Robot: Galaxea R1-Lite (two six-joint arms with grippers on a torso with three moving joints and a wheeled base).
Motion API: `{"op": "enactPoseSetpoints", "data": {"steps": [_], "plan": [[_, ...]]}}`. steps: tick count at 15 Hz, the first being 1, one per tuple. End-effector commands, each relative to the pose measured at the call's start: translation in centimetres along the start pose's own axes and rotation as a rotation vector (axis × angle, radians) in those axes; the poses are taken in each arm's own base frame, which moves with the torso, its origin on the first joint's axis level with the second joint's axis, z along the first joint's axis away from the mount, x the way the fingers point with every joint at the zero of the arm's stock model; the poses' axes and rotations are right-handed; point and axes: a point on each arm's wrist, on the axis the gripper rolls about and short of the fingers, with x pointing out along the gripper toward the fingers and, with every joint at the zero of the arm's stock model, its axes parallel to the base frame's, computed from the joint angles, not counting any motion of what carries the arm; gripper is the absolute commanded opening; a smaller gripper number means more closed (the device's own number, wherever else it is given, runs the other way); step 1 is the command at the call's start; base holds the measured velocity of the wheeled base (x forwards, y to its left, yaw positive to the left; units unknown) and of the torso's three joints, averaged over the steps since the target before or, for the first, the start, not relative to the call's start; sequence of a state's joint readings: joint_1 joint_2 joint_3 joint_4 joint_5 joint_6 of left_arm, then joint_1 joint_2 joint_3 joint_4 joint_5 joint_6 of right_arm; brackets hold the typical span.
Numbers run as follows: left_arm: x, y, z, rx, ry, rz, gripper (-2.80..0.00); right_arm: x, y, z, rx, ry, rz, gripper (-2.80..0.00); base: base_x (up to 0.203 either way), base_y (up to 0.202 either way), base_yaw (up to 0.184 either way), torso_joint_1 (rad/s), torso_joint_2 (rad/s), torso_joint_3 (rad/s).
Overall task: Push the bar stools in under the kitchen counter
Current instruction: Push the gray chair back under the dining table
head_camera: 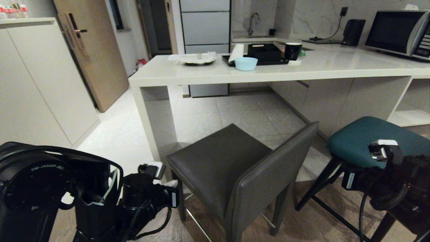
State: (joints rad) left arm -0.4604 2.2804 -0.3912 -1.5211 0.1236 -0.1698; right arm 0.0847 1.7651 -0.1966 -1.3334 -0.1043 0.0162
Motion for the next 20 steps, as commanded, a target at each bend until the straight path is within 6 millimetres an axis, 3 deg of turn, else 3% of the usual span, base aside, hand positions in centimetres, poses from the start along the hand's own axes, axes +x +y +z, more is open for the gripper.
{"op": "enactPoseSetpoints", "data": {"steps": [1, 9, 14, 17, 20], "plan": [[1.5, 0.0, -1.3, 0.003, 0.022, 0.004, -2.8, -0.1, 0.3, 0.0, -0.001, -0.008, 0.012, -2.8, 0.0, 0.0, 0.0, 0.0, 0.0, 0.0], [4.4, -0.9, -4.2, 0.02, 0.062, -0.014, -2.8, 0.3, 0.9, -0.7, -0.01, 0.019, 0.033, -2.8, 0.0, 0.0, 0.0, 0.0, 0.0, 0.0], [7.0, -2.8, -4.3, 0.035, -0.006, -0.062, -2.8, 2.1, 1.1, -2.1, -0.012, 0.001, -0.007, -2.8, 0.0, 0.0, 0.0, 0.0, 0.0, 0.0], [7.8, -3.1, -3.9, 0.043, -0.038, -0.072, -2.8, 3.0, 1.5, -3.1, -0.02, 0.031, -0.004, -2.8, 0.0, 0.0, 0.0, 0.0, 0.0, 0.0], [8.2, -3.3, -3.4, 0.041, -0.062, -0.079, -2.8, 4.0, 1.8, -2.9, -0.018, 0.012, 0.0, -2.8, 0.0, 0.0, 0.0, 0.0, 0.0, 0.0]]}}
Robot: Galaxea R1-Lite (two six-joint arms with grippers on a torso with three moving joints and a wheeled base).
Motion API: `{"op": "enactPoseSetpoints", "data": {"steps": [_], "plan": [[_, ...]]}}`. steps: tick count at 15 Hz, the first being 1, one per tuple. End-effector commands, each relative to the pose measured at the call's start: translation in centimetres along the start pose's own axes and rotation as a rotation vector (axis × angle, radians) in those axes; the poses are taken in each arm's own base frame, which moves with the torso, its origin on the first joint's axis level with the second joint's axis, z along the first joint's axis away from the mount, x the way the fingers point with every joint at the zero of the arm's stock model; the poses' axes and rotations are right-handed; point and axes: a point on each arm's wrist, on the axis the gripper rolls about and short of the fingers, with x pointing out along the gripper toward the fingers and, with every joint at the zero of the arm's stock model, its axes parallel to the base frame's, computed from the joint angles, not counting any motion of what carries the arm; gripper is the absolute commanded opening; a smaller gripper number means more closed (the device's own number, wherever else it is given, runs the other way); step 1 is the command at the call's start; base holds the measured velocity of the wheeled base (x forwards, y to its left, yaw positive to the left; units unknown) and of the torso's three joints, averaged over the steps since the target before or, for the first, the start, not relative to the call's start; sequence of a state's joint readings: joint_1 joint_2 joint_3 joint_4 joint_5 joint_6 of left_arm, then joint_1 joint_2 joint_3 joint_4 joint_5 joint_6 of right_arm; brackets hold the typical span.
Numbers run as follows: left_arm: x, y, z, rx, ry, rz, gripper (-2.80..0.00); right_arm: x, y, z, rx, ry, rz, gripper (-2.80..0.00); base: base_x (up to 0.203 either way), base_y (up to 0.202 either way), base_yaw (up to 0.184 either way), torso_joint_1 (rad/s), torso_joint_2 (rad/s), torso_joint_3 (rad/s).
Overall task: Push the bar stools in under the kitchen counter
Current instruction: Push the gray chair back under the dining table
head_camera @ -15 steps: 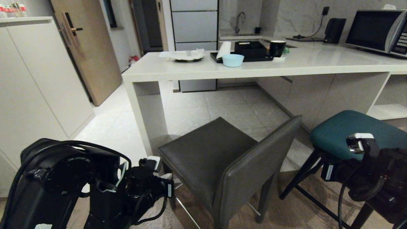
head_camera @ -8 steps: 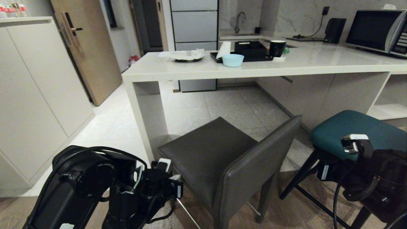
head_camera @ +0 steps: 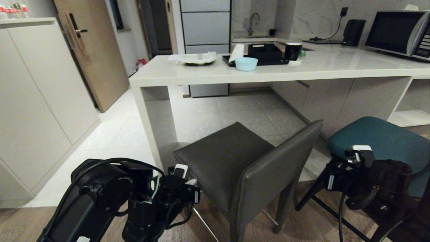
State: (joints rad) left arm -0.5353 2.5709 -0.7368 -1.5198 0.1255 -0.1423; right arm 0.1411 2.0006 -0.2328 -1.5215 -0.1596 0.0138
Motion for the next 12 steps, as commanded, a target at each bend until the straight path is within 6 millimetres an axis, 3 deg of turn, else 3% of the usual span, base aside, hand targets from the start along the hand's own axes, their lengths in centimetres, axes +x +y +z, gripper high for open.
{"op": "enactPoseSetpoints", "data": {"steps": [1, 8, 12], "plan": [[0.4, -0.1, 0.5, -0.006, -0.032, -0.002, -2.8, 1.0, 0.2, -0.2, 0.001, -0.004, -0.001, -2.8, 0.0, 0.0, 0.0, 0.0, 0.0, 0.0], [1.2, 1.3, 1.6, -0.023, -0.08, 0.03, -2.8, 5.1, 0.9, 0.1, -0.02, -0.066, 0.003, -2.8, 0.0, 0.0, 0.0, 0.0, 0.0, 0.0], [1.1, 1.6, 1.8, -0.021, -0.082, 0.035, -2.8, 5.4, 1.8, -0.2, -0.024, -0.062, 0.029, -2.8, 0.0, 0.0, 0.0, 0.0, 0.0, 0.0]]}}
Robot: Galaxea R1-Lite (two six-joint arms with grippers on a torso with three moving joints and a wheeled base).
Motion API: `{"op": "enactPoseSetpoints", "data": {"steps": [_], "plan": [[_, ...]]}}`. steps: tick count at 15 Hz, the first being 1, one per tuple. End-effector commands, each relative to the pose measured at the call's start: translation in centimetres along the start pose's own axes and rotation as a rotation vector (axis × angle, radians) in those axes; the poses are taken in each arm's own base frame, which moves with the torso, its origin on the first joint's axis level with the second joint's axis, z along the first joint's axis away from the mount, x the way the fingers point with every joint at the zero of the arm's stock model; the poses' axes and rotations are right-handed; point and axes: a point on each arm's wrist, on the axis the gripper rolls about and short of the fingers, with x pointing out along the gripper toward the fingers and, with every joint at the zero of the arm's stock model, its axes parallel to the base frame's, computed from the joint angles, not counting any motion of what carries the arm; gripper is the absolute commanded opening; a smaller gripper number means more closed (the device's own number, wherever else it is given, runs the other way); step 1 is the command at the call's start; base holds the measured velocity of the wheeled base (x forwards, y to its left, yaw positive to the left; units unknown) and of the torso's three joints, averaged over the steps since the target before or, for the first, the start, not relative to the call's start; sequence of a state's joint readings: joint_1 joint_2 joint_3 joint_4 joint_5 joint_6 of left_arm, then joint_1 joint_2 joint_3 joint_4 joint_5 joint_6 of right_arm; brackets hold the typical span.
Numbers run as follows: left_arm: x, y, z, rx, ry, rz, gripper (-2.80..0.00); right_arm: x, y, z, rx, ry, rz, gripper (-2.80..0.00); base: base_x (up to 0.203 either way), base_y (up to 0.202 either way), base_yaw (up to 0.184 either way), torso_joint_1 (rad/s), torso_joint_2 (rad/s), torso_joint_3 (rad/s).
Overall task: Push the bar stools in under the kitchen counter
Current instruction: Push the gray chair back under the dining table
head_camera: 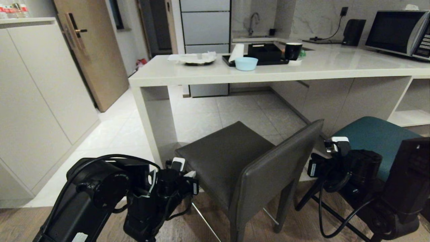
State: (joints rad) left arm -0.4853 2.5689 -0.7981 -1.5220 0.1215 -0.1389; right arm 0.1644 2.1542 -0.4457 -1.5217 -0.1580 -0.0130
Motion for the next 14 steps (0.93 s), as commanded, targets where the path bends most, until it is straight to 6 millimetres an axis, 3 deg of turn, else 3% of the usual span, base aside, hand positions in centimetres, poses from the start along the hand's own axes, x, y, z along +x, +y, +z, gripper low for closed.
{"op": "enactPoseSetpoints", "data": {"steps": [1, 4, 8, 14], "plan": [[-0.1, -0.2, 0.2, 0.0, -0.008, -0.004, -2.8, 0.0, 0.4, -0.2, -0.002, 0.003, 0.01, -2.8, 0.0, 0.0, 0.0, 0.0, 0.0, 0.0], [-0.3, 0.2, -0.8, 0.089, 0.024, 0.007, -2.8, -0.2, 0.4, -0.1, -0.002, 0.001, 0.007, -2.8, 0.0, 0.0, 0.0, 0.0, 0.0, 0.0], [-0.3, -0.7, -0.7, 0.101, 0.017, -0.015, -2.8, -0.2, 0.5, -0.1, -0.004, 0.001, 0.009, -2.8, 0.0, 0.0, 0.0, 0.0, 0.0, 0.0], [-0.4, -0.3, -1.3, 0.104, 0.037, -0.005, -2.8, -0.3, 0.7, -0.2, -0.008, 0.005, 0.015, -2.8, 0.012, 0.0, 0.0, -0.001, 0.0, 0.0]]}}
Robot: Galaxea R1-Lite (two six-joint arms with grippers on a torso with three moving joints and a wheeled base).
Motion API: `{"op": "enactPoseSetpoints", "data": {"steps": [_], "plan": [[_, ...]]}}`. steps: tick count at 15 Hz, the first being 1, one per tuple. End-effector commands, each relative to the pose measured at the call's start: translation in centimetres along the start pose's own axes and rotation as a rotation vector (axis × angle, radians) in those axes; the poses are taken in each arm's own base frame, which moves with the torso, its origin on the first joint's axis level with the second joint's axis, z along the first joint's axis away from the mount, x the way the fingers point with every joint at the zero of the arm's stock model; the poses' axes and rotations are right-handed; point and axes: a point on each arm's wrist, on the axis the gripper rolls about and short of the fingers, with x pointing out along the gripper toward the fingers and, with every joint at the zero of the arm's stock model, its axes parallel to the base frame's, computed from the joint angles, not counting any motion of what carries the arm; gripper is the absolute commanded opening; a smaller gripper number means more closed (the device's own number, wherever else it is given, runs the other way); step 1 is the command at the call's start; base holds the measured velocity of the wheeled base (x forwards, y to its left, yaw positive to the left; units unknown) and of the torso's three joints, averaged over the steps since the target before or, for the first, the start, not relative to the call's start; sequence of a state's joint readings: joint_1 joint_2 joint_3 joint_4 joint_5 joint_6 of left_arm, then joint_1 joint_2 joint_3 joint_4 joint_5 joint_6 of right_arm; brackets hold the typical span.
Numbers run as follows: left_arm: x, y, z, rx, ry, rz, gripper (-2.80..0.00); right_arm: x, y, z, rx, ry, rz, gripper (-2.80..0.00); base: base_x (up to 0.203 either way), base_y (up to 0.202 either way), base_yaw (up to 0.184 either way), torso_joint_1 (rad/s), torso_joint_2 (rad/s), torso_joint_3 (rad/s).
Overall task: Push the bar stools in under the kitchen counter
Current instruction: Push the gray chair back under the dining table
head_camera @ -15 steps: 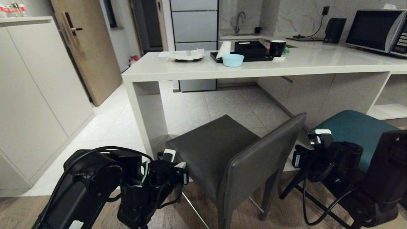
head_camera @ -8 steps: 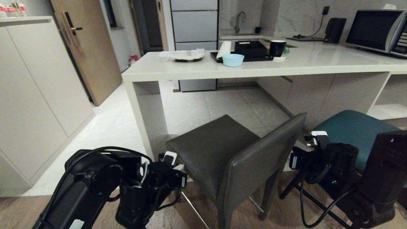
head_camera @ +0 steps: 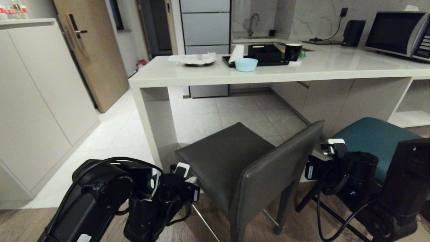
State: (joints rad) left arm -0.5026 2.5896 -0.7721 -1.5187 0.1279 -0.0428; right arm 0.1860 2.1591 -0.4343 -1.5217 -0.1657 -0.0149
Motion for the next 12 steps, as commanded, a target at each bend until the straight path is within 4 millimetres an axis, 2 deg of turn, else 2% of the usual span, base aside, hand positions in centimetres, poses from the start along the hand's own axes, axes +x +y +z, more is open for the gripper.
{"op": "enactPoseSetpoints", "data": {"steps": [1, 7, 12], "plan": [[0.09, 0.08, 0.15, -0.003, -0.014, 0.001, -2.8, -0.03, 0.03, 0.15, 0.001, -0.01, 0.001, -2.8, 0.171, 0.0, -0.001, -0.016, 0.0, 0.007], [0.06, 0.03, 0.06, -0.002, -0.011, 0.0, -2.8, -0.03, 0.03, 0.15, 0.001, -0.01, 0.0, -2.8, 0.179, 0.0, 0.002, 0.003, 0.0, 0.002], [0.07, 0.08, 0.06, -0.002, -0.011, 0.001, -2.8, 0.24, 0.13, 0.16, 0.0, -0.015, 0.002, -2.8, 0.013, 0.0, 0.0, 0.003, 0.0, -0.001]]}}
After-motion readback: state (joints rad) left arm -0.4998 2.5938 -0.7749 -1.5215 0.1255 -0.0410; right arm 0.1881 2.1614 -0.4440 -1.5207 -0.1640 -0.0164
